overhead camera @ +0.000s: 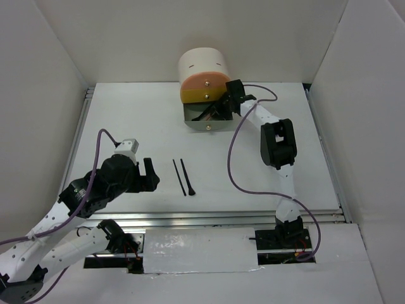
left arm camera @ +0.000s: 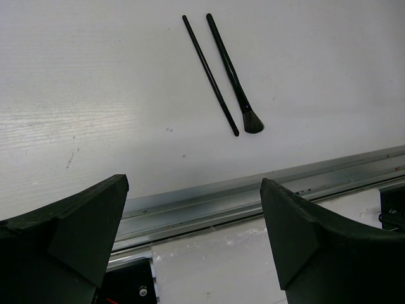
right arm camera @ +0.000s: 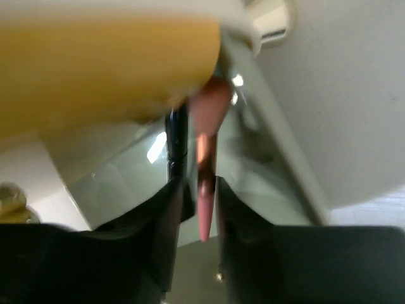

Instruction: Organize the makeup

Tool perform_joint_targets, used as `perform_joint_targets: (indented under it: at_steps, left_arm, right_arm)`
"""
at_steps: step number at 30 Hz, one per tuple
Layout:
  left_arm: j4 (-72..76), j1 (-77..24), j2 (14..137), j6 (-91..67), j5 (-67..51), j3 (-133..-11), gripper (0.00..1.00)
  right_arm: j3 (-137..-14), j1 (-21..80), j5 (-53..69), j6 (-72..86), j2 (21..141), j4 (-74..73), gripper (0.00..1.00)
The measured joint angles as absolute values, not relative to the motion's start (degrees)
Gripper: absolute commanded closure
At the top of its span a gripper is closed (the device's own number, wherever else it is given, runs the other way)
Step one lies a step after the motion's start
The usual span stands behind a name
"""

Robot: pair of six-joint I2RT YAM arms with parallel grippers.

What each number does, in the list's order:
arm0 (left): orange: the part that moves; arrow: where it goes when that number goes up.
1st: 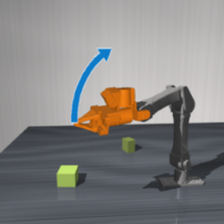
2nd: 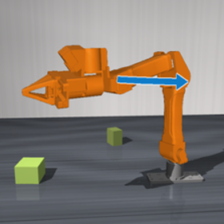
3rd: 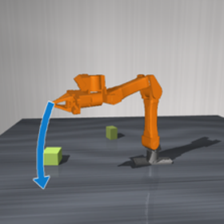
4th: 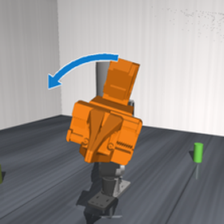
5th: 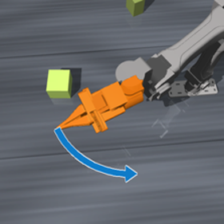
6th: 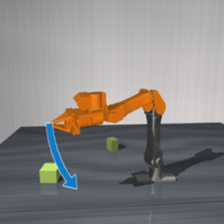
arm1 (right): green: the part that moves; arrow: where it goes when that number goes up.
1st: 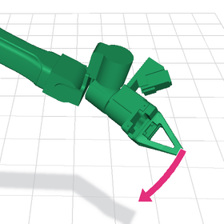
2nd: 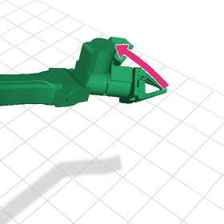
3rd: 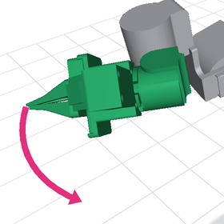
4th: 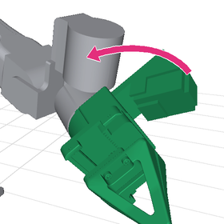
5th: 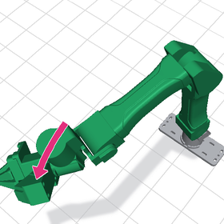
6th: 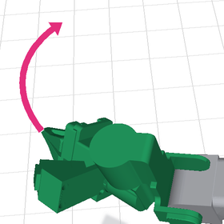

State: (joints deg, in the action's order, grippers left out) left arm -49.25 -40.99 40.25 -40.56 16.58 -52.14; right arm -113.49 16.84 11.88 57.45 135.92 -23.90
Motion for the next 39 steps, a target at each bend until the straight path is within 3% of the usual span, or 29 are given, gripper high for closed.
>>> perform_joint_targets:
  at_steps: [6, 19, 26, 31, 39]
  left_arm:
    - [-49.2, -41.0, 40.4, -40.6, 16.6, -52.1, 0.01]
    - [-50.2, -41.0, 42.0, -42.6, 19.5, -52.1, 0.01]
    - [-56.5, -41.0, 44.8, -52.3, 26.4, -53.0, 0.01]
    - [-59.3, -40.9, 46.4, -57.4, 29.1, -53.9, 0.01]
    - [-61.1, -40.9, 50.5, -60.1, 29.7, -54.1, 0.01]
  right_arm:
    - [-106.2, 16.9, 11.4, 57.1, 128.3, -20.8, 0.4]
    - [-103.4, 18.8, 10.6, 49.9, 116.4, -20.3, 0.4]
    - [-88.3, 36.8, 5.7, 34.3, 104.2, -23.6, 0.4]
    - [-80.1, 50.0, 1.5, 30.2, 102.5, -27.6, 0.43]
    - [-77.6, 54.2, -6.0, 30.1, 105.1, -32.6, 0.49]
